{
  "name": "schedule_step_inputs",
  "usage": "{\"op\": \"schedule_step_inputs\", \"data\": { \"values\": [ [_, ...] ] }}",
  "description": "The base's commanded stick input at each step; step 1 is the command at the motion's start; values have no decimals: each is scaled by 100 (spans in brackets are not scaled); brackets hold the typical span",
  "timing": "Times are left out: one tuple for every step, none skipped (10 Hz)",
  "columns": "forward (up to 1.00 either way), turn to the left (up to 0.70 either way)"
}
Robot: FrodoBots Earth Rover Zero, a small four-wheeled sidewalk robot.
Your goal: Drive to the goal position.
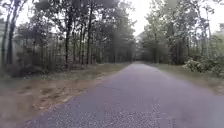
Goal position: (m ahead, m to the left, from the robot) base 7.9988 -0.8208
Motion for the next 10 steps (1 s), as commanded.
{"op": "schedule_step_inputs", "data": {
  "values": [
    [45, 0],
    [45, 0],
    [45, 0],
    [45, 0],
    [45, 0],
    [45, 0],
    [45, 0],
    [45, 0],
    [45, 0],
    [45, 0]
  ]
}}
